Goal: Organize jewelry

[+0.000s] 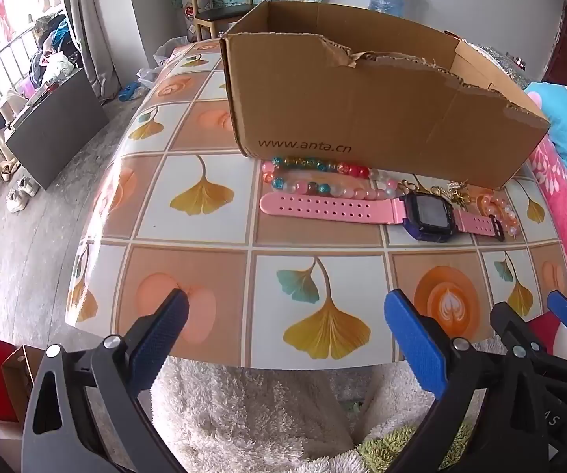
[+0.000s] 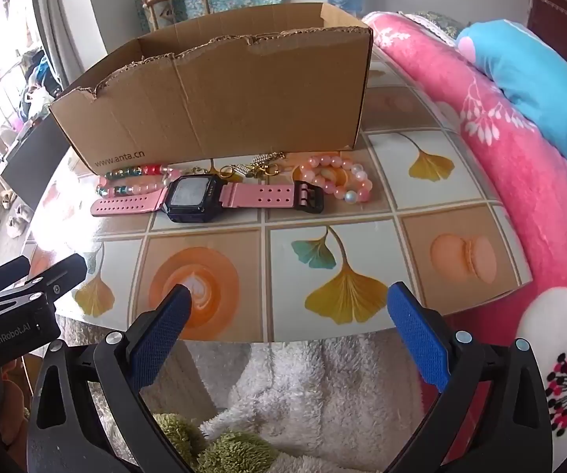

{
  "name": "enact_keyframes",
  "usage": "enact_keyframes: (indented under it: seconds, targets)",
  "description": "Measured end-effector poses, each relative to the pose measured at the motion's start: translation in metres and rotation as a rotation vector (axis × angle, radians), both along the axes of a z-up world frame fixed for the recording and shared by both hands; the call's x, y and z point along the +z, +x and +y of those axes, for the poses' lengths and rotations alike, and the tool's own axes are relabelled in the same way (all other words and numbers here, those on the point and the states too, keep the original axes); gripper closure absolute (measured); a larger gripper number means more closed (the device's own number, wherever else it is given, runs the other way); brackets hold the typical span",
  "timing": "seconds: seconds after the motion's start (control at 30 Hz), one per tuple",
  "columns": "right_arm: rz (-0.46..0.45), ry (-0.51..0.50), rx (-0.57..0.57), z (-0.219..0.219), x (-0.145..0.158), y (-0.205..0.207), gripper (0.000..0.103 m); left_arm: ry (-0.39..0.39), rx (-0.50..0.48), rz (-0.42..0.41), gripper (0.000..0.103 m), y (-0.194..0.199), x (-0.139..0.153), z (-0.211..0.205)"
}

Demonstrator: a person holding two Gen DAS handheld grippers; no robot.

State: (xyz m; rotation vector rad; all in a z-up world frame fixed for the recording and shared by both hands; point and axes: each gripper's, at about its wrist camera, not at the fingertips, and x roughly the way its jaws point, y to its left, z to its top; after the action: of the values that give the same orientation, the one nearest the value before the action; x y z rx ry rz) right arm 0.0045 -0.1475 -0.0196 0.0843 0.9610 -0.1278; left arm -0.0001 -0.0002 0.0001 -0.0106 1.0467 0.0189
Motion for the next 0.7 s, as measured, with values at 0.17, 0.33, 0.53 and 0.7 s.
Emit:
enact_keyframes:
  seconds: [0.17,0.33,0.53,0.7]
  targets:
    - [-0.004,0.009,-0.001,-0.0012,0.0005,-0.0014,0.007,-0.001,0.001,0.003,0.005,0.0001,-0.0004,-0.0001]
    - [-0.007,0.022,0.001,-0.0037,0.0008,-0.0056,0.007,0.0,0.0,0.005,0.005,-0.0033,-0.0034,-0.0035]
    - [0.009,0.015,-0.011,-0.0062,-0.0008,-0.0014,0.007,0.001,-0.001,0.004,0.005,-0.0018,-0.0011,-0.0007]
    - [0.007,0.017,-0.017,-0.0066,-0.0015,-0.002,0.007,0.001,-0.001,0.003,0.005,-0.0012,-0.0022,-0.0016]
